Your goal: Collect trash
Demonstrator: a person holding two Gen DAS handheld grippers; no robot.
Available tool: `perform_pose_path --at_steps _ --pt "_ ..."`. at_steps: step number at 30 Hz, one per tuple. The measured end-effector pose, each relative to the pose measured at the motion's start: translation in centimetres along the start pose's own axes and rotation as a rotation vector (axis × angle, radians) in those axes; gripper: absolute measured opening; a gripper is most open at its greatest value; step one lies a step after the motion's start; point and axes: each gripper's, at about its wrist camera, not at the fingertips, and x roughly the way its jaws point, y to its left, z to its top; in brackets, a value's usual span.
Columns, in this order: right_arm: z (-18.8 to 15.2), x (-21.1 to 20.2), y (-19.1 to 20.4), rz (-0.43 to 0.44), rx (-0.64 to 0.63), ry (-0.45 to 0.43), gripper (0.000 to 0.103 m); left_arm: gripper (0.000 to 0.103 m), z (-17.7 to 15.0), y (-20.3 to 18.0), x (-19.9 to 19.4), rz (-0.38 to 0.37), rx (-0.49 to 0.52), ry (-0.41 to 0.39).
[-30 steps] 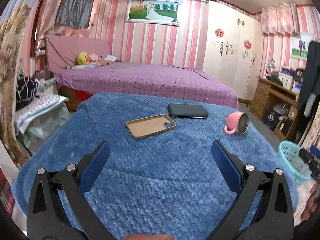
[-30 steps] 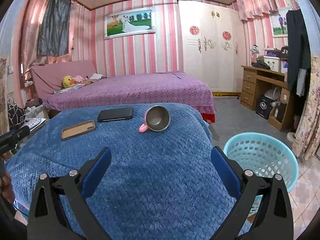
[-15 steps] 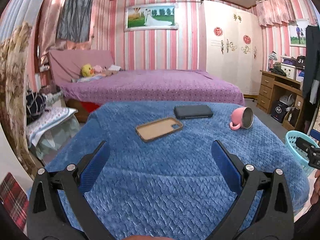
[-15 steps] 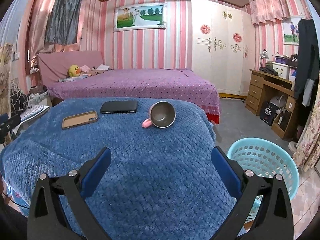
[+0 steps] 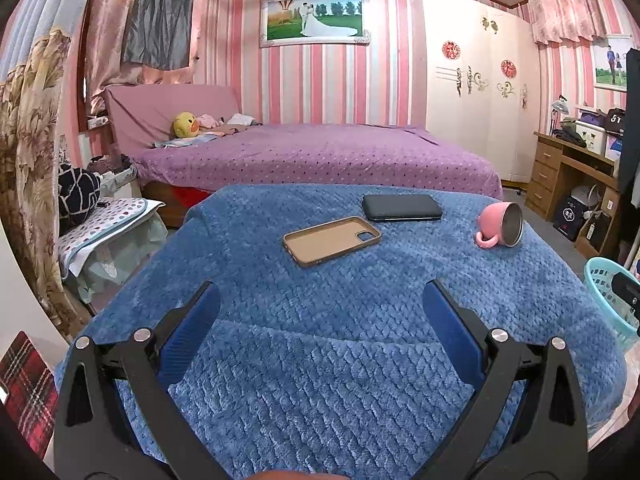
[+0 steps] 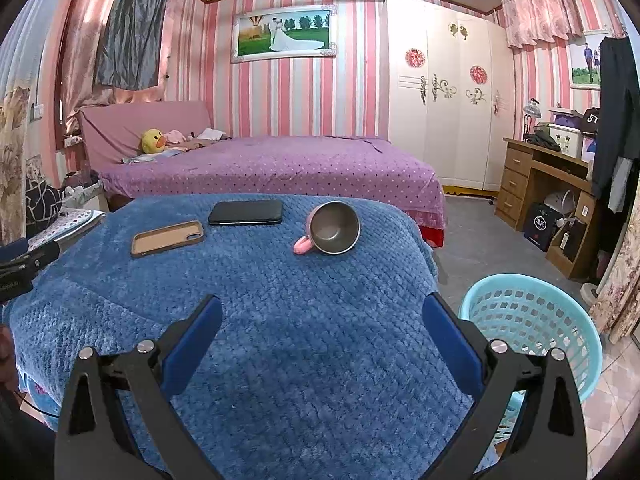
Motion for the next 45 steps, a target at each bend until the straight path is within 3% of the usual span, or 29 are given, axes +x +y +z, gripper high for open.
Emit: perform_pose_path --at_steps 15,45 --pt "-0.1 -0.7 -1.6 -0.024 0.044 -0.01 0.098 0.098 -0.1 -1.4 0.1 -0.014 0.034 0.019" --pt "-0.2 -0.3 -0.2 -0.018 0.008 0.002 0.098 0.098 0.0 -1.2 -0.3 -0.016 0.025 0.018"
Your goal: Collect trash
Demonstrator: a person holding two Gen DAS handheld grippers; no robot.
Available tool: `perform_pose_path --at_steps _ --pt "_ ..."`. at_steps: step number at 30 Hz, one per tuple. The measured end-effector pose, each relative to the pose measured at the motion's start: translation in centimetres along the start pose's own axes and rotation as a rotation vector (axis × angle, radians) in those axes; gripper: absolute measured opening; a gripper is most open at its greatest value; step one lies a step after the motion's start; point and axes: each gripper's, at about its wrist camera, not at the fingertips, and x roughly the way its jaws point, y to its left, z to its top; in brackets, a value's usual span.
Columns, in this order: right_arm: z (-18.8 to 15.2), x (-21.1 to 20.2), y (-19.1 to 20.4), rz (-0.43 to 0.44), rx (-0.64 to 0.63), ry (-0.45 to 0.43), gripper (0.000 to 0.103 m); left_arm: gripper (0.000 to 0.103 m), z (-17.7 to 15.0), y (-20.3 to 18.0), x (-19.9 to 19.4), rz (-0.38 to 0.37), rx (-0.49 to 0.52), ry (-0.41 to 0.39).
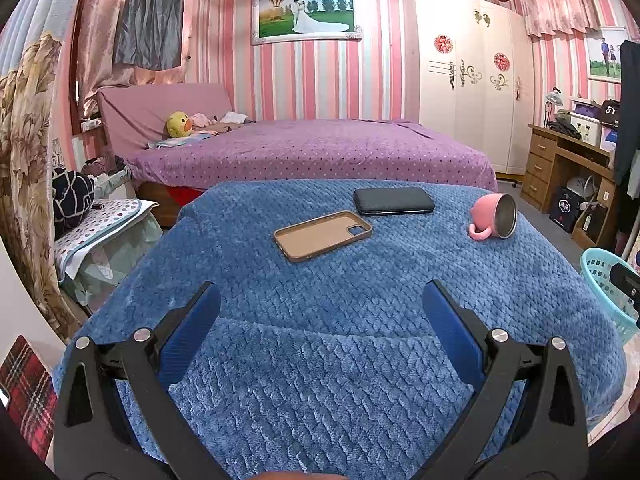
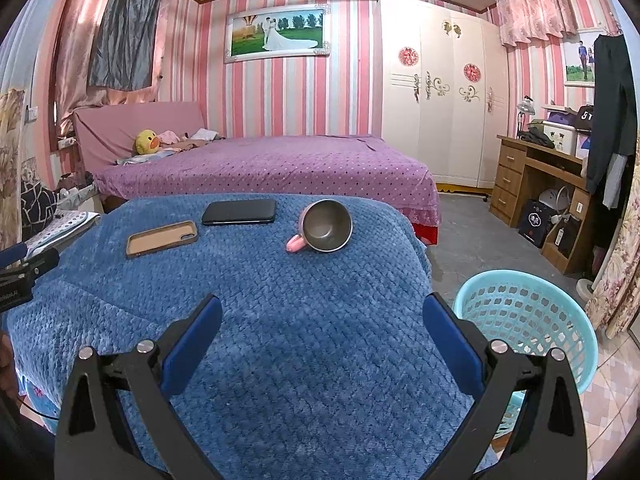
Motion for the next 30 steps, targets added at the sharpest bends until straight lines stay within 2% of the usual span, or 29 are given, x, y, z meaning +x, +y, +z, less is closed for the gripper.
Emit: perform_pose_path --at_steps 30 --pt "0.04 0.08 0.22 -0.013 -0.001 0.001 0.098 0.098 0.16 0.11 -0.08 -0.001 -0.005 -0.003"
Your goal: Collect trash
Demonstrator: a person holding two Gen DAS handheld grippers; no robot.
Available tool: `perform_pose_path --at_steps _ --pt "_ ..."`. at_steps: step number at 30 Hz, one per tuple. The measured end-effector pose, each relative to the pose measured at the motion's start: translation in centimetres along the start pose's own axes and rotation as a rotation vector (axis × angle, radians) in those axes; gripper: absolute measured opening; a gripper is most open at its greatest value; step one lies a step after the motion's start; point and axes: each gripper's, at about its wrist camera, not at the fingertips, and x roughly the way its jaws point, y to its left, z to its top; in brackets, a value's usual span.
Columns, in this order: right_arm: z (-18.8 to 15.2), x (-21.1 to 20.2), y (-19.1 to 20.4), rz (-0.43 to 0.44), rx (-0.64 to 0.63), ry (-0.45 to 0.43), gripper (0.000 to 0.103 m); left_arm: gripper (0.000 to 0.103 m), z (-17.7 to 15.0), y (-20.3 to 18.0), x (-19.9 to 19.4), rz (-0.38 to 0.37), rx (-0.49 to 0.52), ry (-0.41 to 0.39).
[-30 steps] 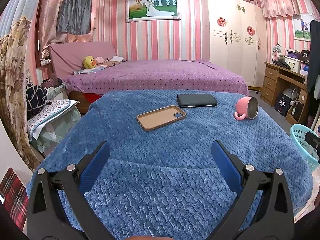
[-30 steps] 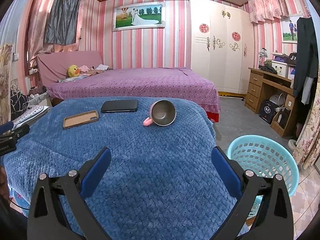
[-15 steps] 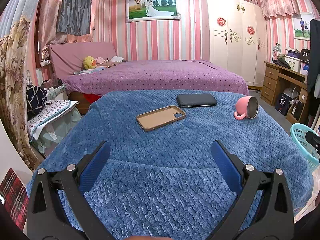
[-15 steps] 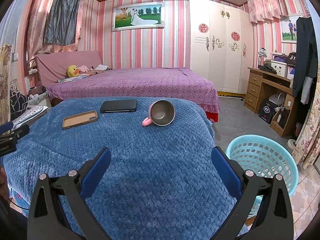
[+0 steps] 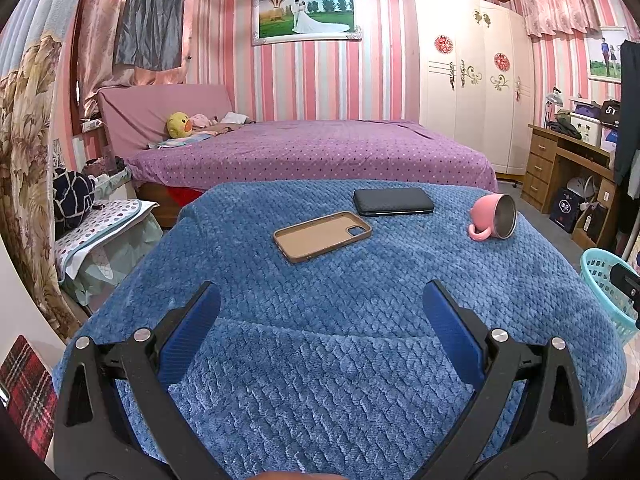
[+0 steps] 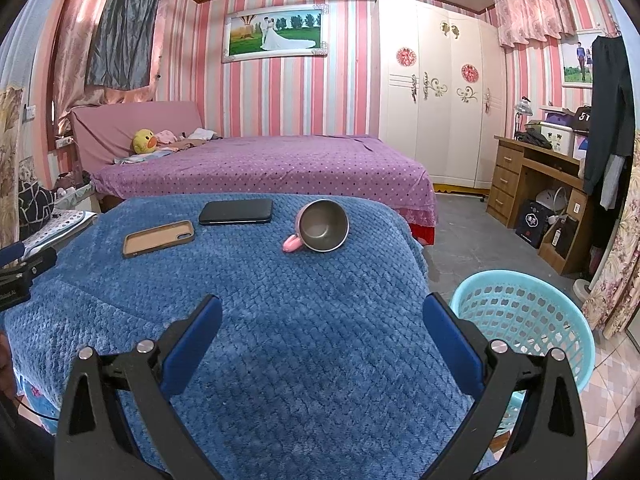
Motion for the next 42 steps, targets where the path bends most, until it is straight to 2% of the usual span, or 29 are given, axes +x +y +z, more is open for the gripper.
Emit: perform_pose_path --at_steps 42 --pt "-0.2 0.07 -0.02 -0.005 0.009 0.002 0.098 0.098 -0.07 0.07 0.15 0.003 -0.005 -0.01"
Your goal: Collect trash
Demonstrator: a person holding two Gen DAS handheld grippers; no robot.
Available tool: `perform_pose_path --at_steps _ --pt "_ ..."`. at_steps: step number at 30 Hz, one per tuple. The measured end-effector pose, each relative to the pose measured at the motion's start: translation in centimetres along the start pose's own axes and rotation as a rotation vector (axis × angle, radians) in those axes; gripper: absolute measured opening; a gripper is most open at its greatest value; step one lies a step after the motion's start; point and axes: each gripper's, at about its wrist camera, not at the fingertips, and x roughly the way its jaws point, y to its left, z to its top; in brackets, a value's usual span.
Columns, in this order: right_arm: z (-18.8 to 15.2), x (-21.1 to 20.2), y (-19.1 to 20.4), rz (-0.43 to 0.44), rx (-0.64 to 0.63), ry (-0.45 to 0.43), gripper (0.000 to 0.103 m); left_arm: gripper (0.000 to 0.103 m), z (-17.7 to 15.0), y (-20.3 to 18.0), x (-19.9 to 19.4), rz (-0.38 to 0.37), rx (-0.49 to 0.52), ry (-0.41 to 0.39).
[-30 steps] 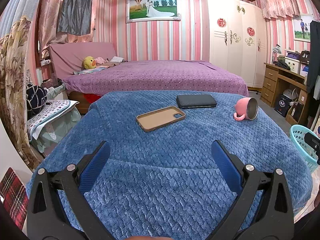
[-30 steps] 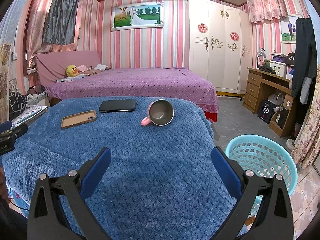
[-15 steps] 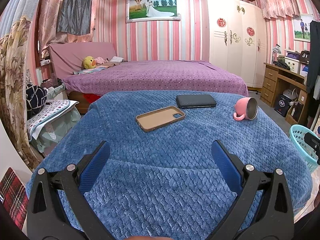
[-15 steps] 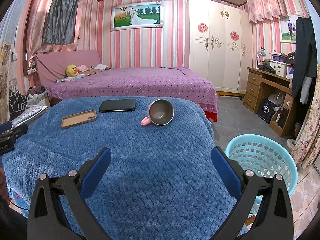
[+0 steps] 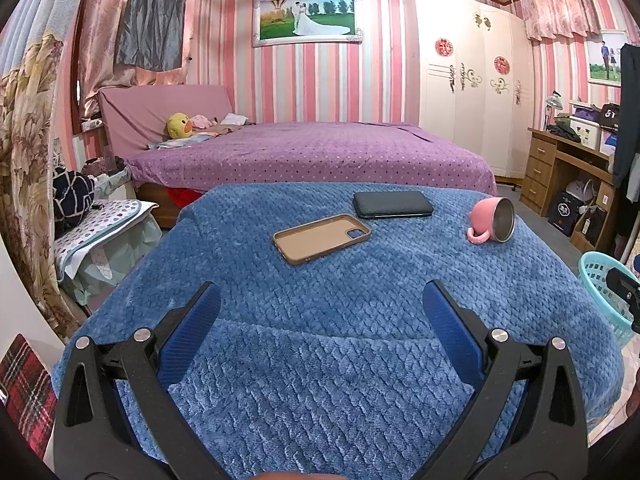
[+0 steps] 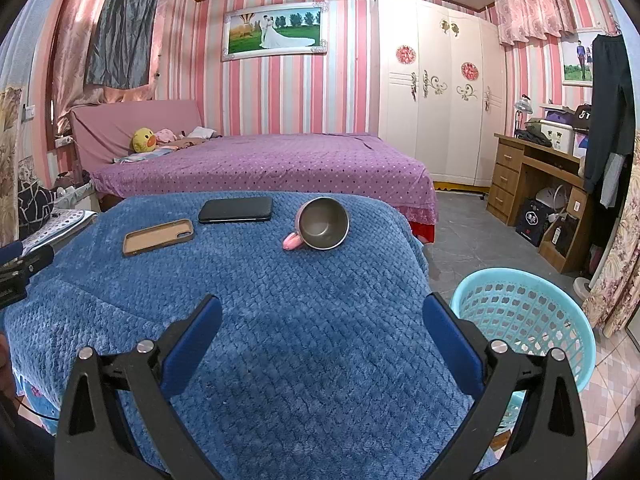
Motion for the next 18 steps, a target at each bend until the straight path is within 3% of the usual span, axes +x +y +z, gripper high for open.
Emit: perform_pose_path --at_steps 18 --pt "0.14 -0.46 0.33 0.014 -0.012 -0.01 0.098 0.098 -0.09 0.06 -0.47 -0.008 -0.016 -0.008"
